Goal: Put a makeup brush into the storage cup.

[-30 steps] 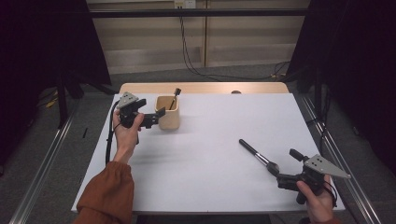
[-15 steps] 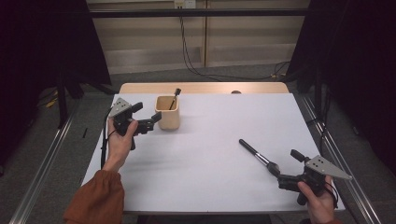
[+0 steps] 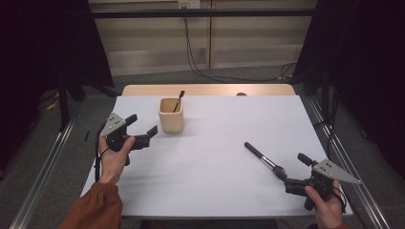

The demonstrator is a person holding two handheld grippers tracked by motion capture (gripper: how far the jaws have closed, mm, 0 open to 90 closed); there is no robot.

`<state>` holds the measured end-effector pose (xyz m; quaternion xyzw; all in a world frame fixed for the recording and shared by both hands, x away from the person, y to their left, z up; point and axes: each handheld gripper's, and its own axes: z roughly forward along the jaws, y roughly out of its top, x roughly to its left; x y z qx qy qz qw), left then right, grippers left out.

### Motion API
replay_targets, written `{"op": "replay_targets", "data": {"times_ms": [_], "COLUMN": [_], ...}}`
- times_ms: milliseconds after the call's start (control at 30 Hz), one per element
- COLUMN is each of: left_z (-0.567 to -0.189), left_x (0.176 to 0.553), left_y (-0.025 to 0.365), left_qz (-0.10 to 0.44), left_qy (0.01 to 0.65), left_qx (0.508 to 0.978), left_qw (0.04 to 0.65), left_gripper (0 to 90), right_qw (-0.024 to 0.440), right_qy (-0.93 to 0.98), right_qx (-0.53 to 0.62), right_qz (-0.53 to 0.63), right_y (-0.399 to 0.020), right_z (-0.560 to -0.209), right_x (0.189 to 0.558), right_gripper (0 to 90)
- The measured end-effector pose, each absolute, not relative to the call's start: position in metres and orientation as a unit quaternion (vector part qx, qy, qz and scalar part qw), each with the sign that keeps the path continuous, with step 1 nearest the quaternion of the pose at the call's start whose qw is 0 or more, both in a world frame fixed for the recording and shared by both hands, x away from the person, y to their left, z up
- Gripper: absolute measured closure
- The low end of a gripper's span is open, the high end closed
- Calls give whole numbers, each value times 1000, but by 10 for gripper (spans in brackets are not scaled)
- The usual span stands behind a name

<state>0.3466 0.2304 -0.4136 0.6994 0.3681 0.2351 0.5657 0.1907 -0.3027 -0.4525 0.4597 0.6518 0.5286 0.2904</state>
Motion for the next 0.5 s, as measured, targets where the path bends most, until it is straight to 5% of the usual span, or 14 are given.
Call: {"op": "replay_targets", "data": {"times_ms": [500], "left_z": [-420], "left_x": [313], "left_y": [243], "left_qz": [249], "left_qy": [375], "left_qx": [688], "left_qw": [569], "left_gripper": [46], "right_qw": [291], "right_qy": [653], "right_qx": [459], "right_qz": [527], "right_y": [-302], "right_z": [-453], "right_x": [191], "right_gripper": [0]}}
